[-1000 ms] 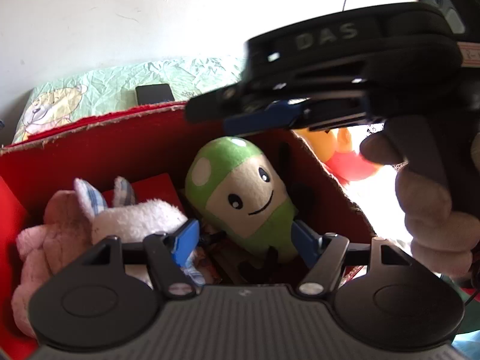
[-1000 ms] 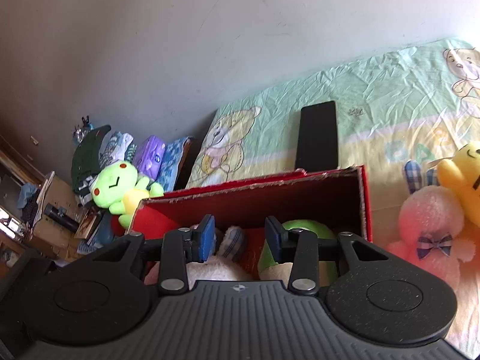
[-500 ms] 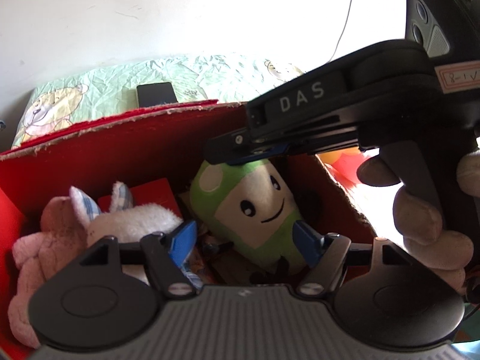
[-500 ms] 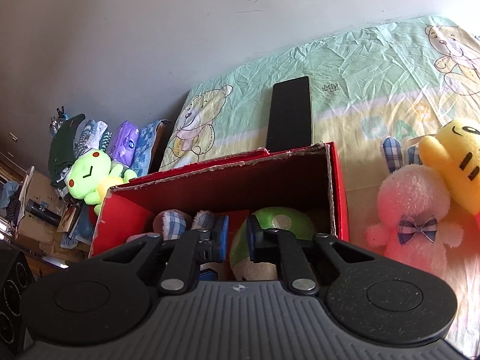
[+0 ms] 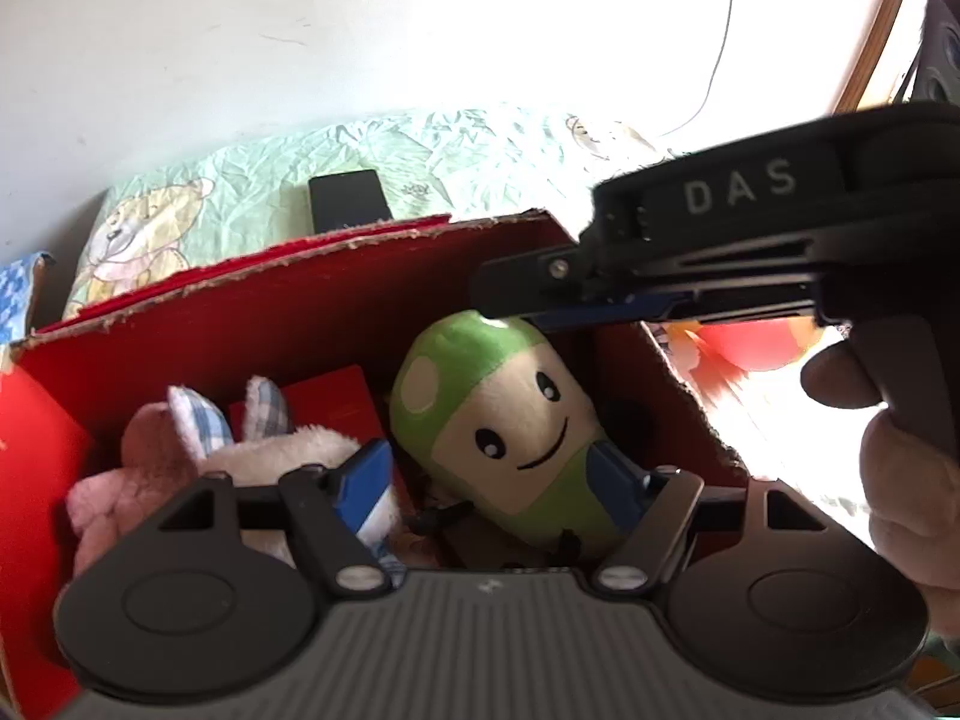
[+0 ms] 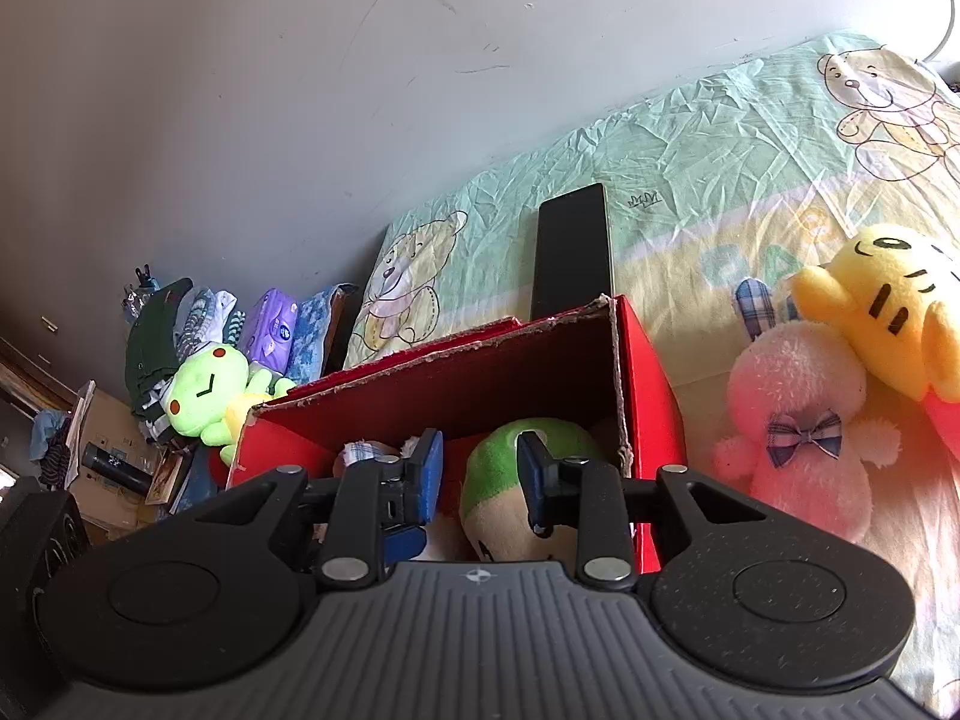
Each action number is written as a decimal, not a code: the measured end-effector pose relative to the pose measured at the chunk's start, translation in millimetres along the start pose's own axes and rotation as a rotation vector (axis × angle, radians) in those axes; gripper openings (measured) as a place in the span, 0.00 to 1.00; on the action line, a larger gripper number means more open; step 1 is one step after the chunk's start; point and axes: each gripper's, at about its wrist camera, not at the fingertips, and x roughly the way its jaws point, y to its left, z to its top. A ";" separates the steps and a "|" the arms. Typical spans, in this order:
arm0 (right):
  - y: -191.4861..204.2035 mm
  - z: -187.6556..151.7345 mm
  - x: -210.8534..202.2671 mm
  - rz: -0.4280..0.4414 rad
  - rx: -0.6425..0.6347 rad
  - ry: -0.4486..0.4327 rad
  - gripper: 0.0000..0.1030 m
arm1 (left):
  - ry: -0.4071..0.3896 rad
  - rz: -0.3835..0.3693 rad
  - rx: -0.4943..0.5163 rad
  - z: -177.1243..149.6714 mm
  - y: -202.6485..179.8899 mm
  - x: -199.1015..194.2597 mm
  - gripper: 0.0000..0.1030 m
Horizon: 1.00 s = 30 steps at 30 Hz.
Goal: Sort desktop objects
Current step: 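Open the right tool and release the green plush, then withdraw the right tool from the box toward the yellow tiger plush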
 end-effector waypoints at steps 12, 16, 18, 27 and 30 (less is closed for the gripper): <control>1.8 -20.9 -17.0 -0.047 -0.043 -0.003 0.30 | -0.027 0.083 -0.017 -4.5 -5.9 -14.3 0.72; 3.6 -27.2 -21.6 -0.058 -0.067 -0.006 0.30 | -0.023 0.107 -0.038 -8.2 -4.0 -17.2 0.72; 3.6 -29.9 -22.9 -0.063 -0.073 -0.005 0.31 | -0.020 0.122 -0.050 -12.0 -4.3 -24.1 0.72; -1.2 -44.7 -30.0 -0.075 -0.071 -0.001 0.32 | -0.012 0.187 -0.098 -21.8 -3.0 -33.1 0.74; -2.2 -49.6 -33.0 -0.078 -0.077 -0.004 0.32 | -0.013 0.202 -0.108 -23.8 -4.4 -36.1 0.75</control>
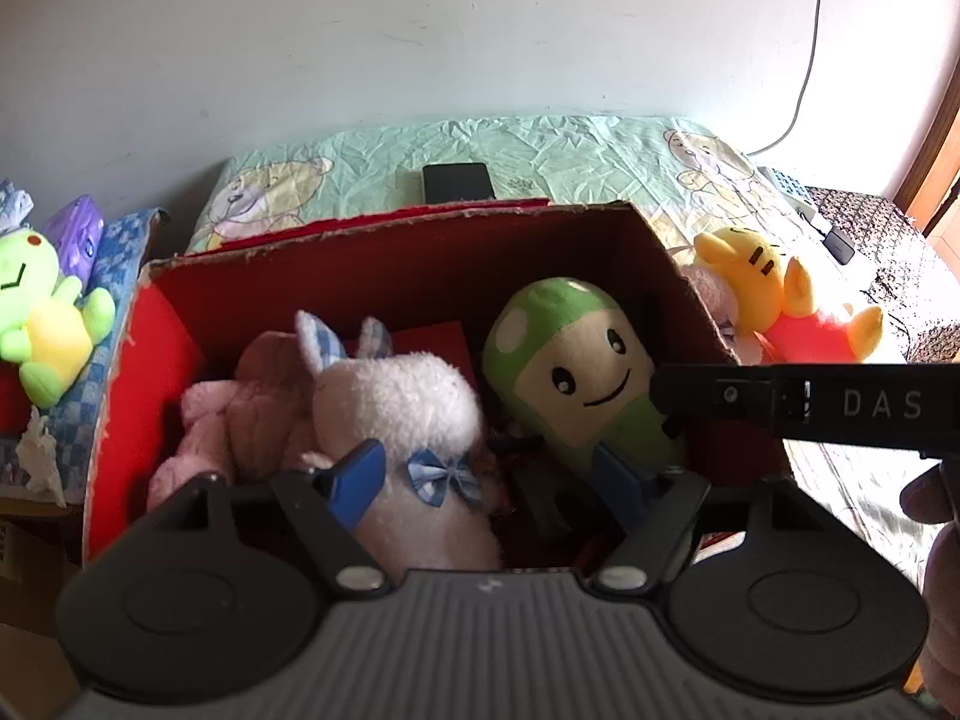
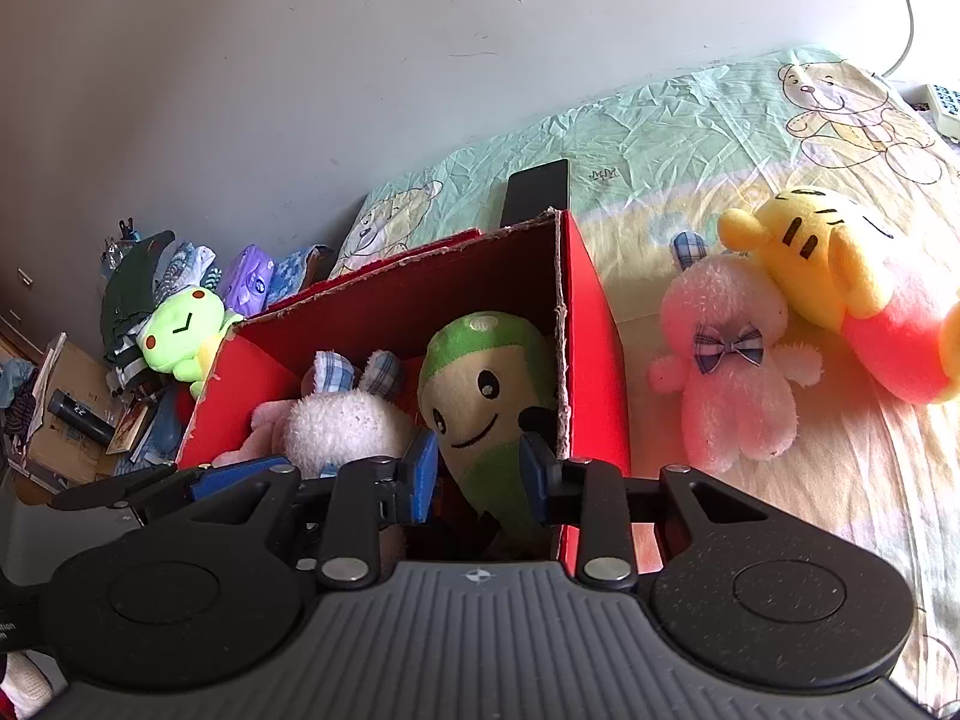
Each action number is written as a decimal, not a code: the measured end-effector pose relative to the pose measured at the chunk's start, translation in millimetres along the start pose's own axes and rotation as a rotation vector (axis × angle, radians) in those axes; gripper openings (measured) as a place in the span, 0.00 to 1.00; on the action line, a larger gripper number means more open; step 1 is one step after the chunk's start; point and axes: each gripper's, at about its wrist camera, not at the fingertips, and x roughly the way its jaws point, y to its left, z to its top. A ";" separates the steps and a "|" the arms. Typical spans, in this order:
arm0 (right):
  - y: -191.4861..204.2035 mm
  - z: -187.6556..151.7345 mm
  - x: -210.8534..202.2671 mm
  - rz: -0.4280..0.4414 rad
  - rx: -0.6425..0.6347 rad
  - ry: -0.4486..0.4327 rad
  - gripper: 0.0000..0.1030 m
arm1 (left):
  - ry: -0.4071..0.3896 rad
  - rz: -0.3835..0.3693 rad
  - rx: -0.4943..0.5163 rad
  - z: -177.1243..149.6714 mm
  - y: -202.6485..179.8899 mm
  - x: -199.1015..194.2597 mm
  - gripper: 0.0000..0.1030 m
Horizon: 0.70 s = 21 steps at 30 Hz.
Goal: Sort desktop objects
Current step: 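Withdraw the right tool from the box toward the yellow tiger plush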
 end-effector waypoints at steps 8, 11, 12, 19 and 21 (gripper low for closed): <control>-0.3 -10.0 -6.6 -0.003 -0.018 -0.024 0.31 | 0.005 0.035 -0.015 -5.8 -3.0 -2.0 0.76; 1.6 -13.2 -8.2 -0.009 -0.036 -0.036 0.31 | 0.011 0.049 -0.021 -8.1 -3.5 -2.4 0.76; 2.0 -14.2 -8.6 -0.010 -0.040 -0.041 0.31 | 0.012 0.054 -0.025 -8.7 -3.6 -2.5 0.76; 5.1 -22.3 -10.8 -0.010 -0.093 -0.072 0.31 | 0.028 0.091 -0.054 -13.6 -0.8 -0.9 0.73; 3.5 -23.1 -11.4 -0.002 -0.094 -0.081 0.31 | 0.030 0.091 -0.064 -15.1 -0.5 -0.3 0.71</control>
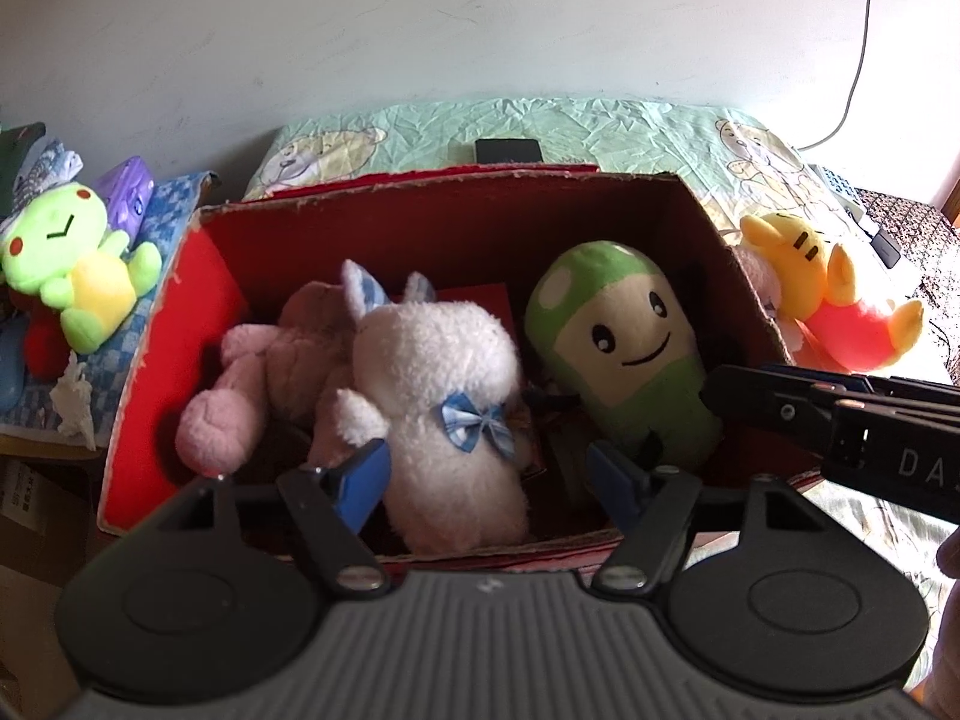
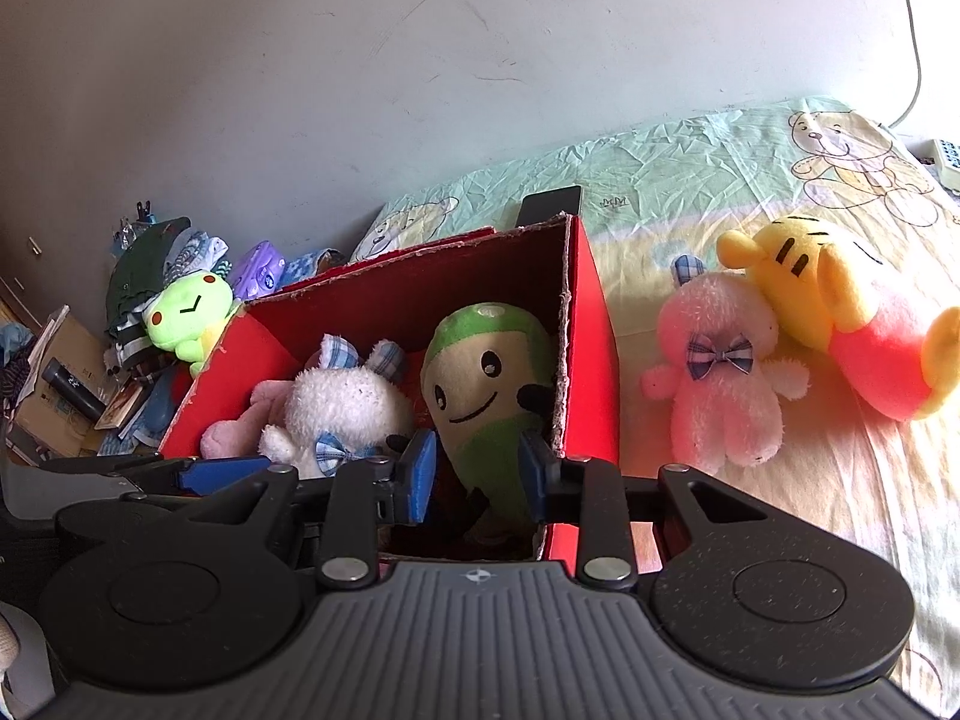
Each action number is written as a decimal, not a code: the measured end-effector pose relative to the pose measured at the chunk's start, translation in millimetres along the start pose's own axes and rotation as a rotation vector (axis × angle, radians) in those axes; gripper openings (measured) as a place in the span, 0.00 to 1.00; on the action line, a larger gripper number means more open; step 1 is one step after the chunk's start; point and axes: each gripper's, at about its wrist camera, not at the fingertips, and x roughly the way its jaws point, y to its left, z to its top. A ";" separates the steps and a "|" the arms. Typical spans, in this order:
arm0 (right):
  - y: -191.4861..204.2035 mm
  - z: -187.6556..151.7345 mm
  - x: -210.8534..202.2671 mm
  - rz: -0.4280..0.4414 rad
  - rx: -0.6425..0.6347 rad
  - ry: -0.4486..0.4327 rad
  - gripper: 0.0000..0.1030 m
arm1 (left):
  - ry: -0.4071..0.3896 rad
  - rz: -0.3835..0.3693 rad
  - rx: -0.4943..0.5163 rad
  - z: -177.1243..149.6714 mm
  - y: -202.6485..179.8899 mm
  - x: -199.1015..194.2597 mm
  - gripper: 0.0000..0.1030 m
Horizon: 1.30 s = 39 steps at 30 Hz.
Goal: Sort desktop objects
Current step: 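Withdraw the right tool from the box toward the yellow tiger plush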
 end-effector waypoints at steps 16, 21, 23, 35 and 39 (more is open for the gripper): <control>-16.1 7.4 -21.5 0.134 -0.017 -0.030 0.39 | -0.053 0.116 -0.028 4.9 -23.7 -23.4 0.72; -41.8 16.3 -38.1 0.145 -0.022 -0.020 0.39 | -0.054 0.120 -0.065 12.8 -42.0 -27.0 0.71; -53.7 18.6 -44.0 0.141 -0.020 -0.015 0.40 | -0.063 0.128 -0.058 17.6 -55.5 -29.2 0.71; -139.5 24.8 -77.4 0.095 0.053 -0.003 0.50 | -0.104 0.022 0.002 42.0 -147.1 -35.9 0.69; -173.8 22.1 -85.3 0.058 0.119 0.004 0.50 | -0.075 -0.032 0.020 43.1 -175.9 -21.1 0.69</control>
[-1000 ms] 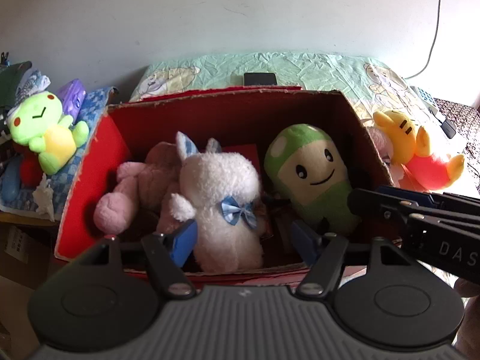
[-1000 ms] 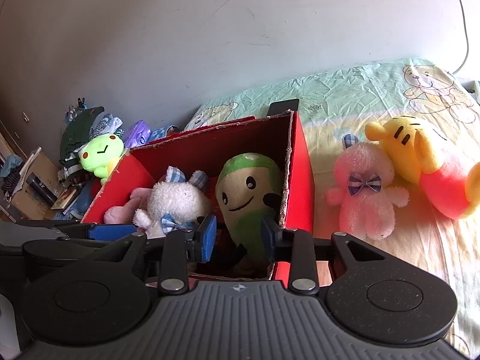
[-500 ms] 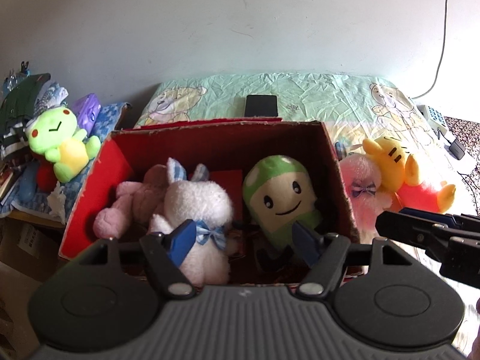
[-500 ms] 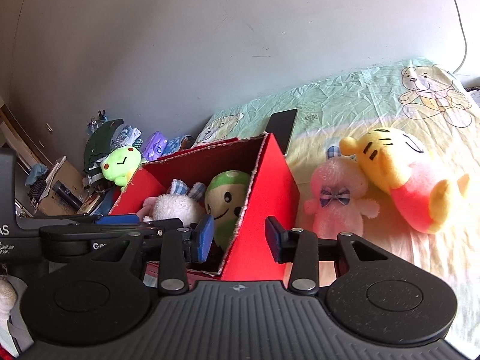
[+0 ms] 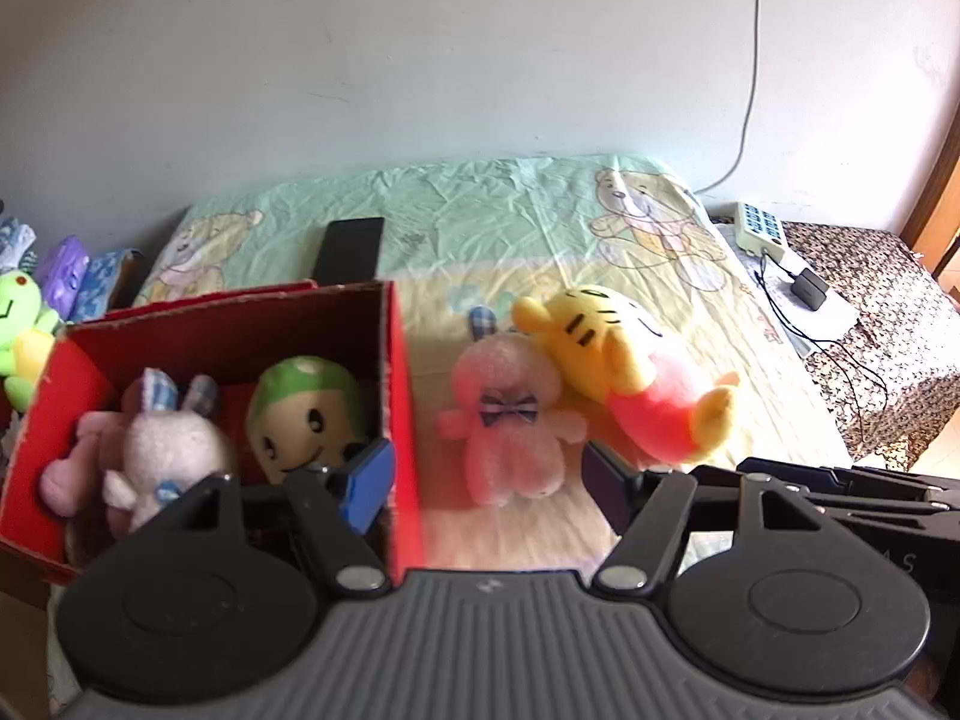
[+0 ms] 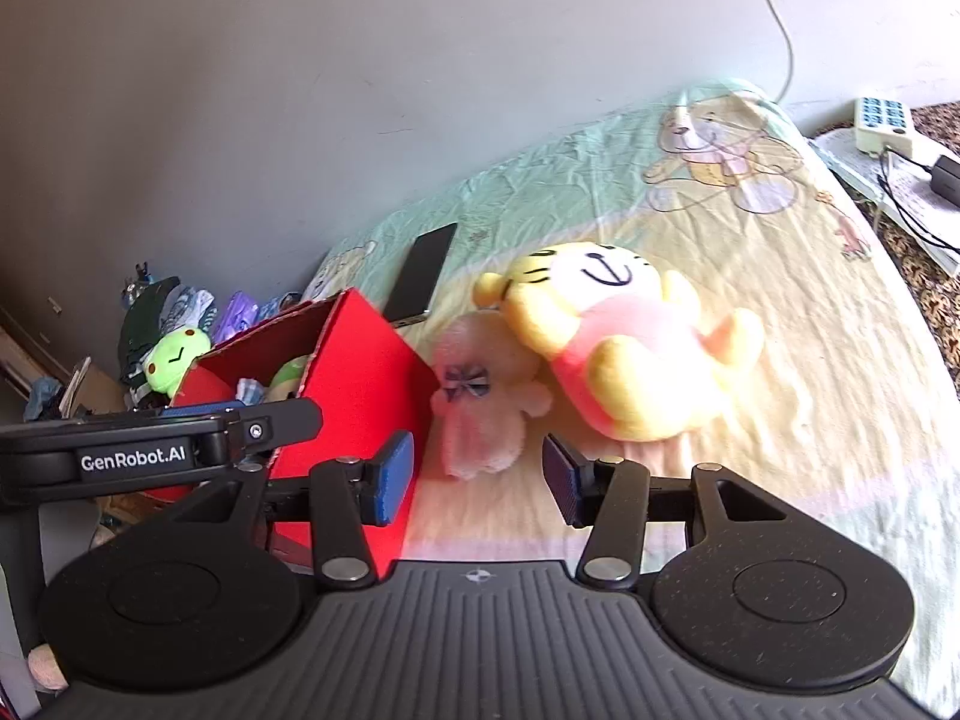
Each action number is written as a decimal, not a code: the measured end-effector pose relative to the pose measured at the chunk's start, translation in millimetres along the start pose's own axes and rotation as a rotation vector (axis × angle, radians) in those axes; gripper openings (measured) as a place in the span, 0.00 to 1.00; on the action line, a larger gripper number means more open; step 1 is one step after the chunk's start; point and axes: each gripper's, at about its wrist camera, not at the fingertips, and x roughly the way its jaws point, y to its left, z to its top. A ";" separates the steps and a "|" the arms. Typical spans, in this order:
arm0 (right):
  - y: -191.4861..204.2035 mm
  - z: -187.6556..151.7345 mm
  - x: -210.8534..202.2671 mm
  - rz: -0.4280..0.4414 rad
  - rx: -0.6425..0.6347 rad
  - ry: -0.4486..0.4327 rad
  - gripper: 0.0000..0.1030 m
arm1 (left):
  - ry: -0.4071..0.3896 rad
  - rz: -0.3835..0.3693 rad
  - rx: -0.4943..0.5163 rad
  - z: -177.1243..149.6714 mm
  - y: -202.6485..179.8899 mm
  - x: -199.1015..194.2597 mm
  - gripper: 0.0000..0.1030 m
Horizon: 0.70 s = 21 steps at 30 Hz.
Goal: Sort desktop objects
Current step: 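Withdraw the right tool from the box toward the yellow tiger plush, then grasp the yellow tiger plush in pink shirt with the right tool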
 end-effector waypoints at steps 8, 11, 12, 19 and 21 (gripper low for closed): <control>-64.6 8.6 -23.0 -0.069 0.190 -0.046 0.56 | 0.087 -0.149 -0.038 -5.2 -38.2 42.3 0.82; -83.2 12.1 -20.4 -0.097 0.233 -0.048 0.57 | 0.087 -0.184 -0.013 -5.4 -59.2 52.0 0.85; -87.5 12.7 -18.9 -0.102 0.247 -0.049 0.57 | 0.081 -0.185 -0.002 -5.3 -64.9 54.2 0.85; -112.5 25.9 9.1 -0.107 0.293 -0.027 0.57 | 0.086 -0.186 0.016 3.3 -87.6 88.2 0.75; -118.9 29.6 18.2 -0.099 0.314 -0.024 0.57 | 0.088 -0.196 0.017 4.5 -91.9 96.1 0.75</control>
